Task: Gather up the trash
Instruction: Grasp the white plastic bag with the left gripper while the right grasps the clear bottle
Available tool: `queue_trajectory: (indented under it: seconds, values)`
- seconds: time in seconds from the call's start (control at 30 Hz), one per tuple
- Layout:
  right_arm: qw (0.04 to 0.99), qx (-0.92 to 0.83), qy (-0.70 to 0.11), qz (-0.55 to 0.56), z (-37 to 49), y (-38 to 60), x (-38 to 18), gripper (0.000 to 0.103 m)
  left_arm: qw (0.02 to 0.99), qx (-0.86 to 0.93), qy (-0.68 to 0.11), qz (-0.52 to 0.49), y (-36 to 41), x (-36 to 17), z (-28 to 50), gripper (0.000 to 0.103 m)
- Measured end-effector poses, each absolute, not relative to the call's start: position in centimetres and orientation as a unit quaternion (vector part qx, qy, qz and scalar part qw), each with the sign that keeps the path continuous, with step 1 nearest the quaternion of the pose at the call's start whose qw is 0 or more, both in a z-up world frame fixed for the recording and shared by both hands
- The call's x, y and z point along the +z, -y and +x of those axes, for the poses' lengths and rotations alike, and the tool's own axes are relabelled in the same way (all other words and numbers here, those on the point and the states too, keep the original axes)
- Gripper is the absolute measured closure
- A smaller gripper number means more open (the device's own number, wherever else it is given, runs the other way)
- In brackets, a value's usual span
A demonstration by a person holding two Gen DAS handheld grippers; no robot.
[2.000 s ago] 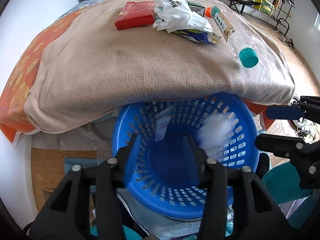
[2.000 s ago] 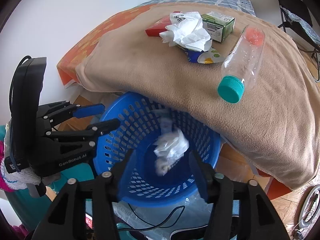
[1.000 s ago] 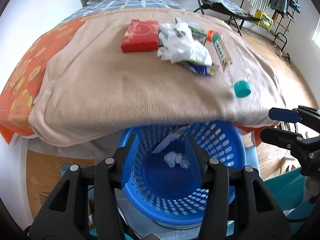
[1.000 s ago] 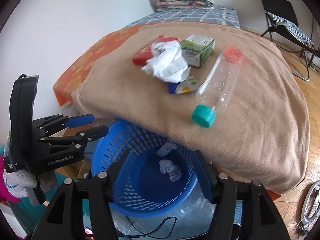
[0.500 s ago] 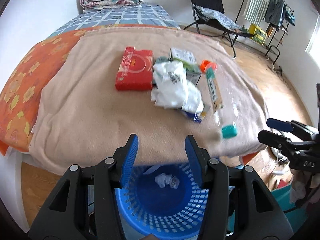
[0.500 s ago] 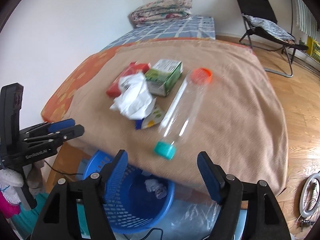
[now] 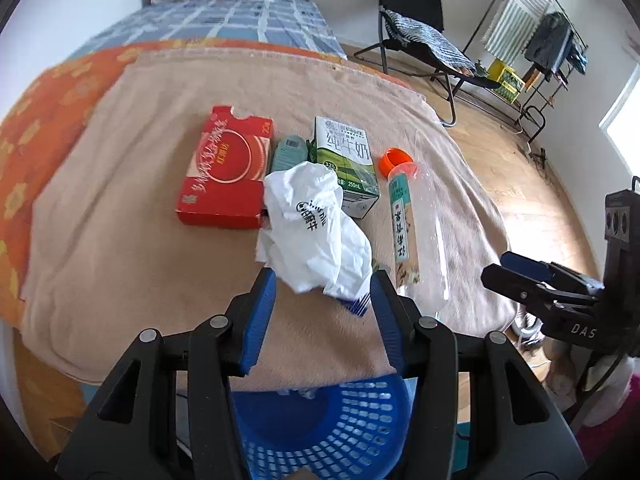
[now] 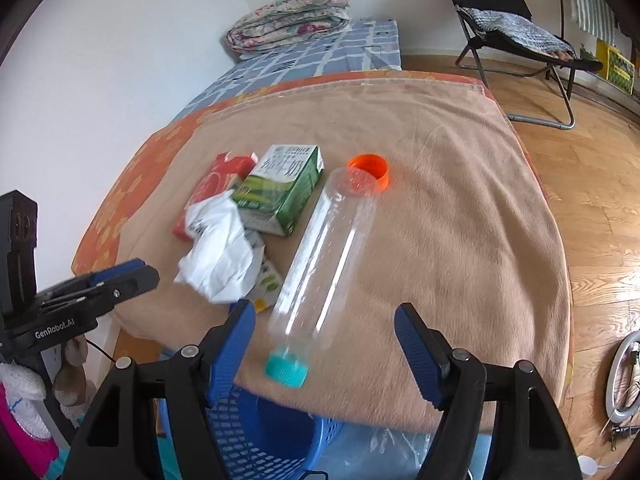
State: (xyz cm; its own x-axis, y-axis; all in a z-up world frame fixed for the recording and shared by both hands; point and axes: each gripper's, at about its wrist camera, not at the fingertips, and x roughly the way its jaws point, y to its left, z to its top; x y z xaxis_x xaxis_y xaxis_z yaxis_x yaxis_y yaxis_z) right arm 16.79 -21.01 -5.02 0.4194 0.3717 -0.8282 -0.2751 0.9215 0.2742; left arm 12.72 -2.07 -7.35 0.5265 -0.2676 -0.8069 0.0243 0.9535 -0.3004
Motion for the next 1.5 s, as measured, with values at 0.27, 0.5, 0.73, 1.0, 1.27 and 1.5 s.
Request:
queue_trajectory:
  seconds: [0.27,0.5,0.73,1.0,1.27,1.5]
  values:
    - [0.819,0.192,-0.534,0.083,19.8,20.6,-7.0,0.029,0.852,-0.075,-0.496,-0.148,2.3,-8.9,16.0,0.053]
    - [0.814,0.184,-0.542,0.100,21.4,20.5,-7.9,0.029,0.847,-0.070,-0.512,-0.126,3.4,-10.4,17.6,0.053]
    - [0.800,0.181,-0.562,0.106,22.7,19.9,-9.6,0.029,0.846,-0.060,-0.517,-0.118,3.3,-11.4,18.2,0.053]
    - [0.798,0.176,-0.568,0.101,23.7,19.5,-10.6,0.029,0.840,-0.061,-0.517,-0.153,1.7,-11.9,18.9,0.079]
    - [0.795,0.188,-0.569,0.096,23.7,18.4,-10.8,0.029,0.848,-0.072,-0.497,-0.169,1.0,-10.6,18.6,0.091]
    - [0.788,0.184,-0.578,0.107,23.9,18.4,-11.5,0.043,0.855,-0.073,-0.483,-0.175,0.3,-9.4,17.9,0.092]
